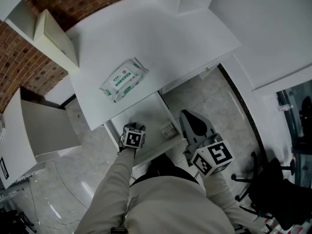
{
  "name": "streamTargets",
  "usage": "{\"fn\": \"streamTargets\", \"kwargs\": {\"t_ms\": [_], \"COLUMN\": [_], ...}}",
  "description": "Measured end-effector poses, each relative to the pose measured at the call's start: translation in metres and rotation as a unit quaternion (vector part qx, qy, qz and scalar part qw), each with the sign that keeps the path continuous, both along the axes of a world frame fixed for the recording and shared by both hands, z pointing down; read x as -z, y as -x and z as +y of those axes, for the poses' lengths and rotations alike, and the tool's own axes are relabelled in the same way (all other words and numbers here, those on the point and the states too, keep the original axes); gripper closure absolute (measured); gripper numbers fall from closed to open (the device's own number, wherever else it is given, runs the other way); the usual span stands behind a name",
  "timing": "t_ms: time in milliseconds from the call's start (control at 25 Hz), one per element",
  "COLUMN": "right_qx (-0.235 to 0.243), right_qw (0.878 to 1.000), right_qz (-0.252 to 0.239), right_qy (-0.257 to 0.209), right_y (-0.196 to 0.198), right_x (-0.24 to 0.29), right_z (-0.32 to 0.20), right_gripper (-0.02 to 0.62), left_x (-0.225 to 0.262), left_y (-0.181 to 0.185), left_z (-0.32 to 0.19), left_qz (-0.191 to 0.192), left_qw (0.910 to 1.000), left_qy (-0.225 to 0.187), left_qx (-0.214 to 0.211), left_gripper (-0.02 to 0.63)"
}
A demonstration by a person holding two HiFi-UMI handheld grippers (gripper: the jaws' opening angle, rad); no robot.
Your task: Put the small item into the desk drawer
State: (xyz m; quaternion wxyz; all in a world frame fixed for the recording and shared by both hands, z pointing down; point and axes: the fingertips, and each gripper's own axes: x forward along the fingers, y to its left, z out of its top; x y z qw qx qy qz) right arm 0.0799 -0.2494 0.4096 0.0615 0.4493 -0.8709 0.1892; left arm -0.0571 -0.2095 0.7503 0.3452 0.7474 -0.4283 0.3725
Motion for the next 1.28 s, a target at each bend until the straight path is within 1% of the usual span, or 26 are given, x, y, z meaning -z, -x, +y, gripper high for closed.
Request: {"fn": "streamTargets", "kwargs": {"t_ms": [80,200,520,800,840,960,1000,1120,1160,1280], "right_qx": [0.000,-0.006,-0.009,-0.012,-0.012,-0.007,-0.006,-0.010,-0.011,-0.011], "right_qw": [1.000,1.000,1.000,1.000,1.000,1.000,1.000,1.000,1.000,1.000], "right_qz": [0.002,0.003,0.005,0.006,0.006,0.007,0.007,0.009,0.009,0.009], "right_qy": [0.001,0.006,0.010,0.017,0.018,0.015,0.015,0.020,0.022,0.022], "right_y": [-0.001,-0.005,-0.006,-0.011,-0.011,-0.009,-0.009,-0.013,-0.014,-0.013], "right_x": [-0.001,-0.004,-0.007,-0.012,-0.012,-0.011,-0.011,-0.015,-0.016,-0.017], "right_z": [-0.001,-0.003,-0.006,-0.006,-0.007,-0.008,-0.008,-0.008,-0.008,-0.007], "right_gripper": [0.568,0.568,0.568,0.568,0.569,0.568,0.568,0.568,0.568,0.568], "left_x": [-0.009,-0.014,-0.037,-0.051,-0.050,-0.035,-0.037,-0.063,-0.066,-0.060], "left_y": [0.001,-0.004,-0.003,-0.007,-0.005,0.012,0.012,-0.006,-0.008,0.000], "left_z": [0.001,0.004,0.017,0.031,0.031,0.022,0.023,0.036,0.038,0.036], "left_qz": [-0.002,0.008,-0.018,-0.024,-0.032,-0.082,-0.085,-0.048,-0.045,-0.066], "left_qw": [0.9999,0.9995,0.9971,0.9941,0.9937,0.9915,0.9907,0.9897,0.9893,0.9887], "left_qy": [0.011,0.032,0.071,0.102,0.104,0.100,0.105,0.132,0.136,0.131], "left_qx": [0.003,0.003,-0.021,-0.030,-0.029,-0.019,-0.018,-0.025,-0.028,-0.031], "left_gripper": [0.420,0.420,0.420,0.420,0.420,0.420,0.420,0.420,0.420,0.417]}}
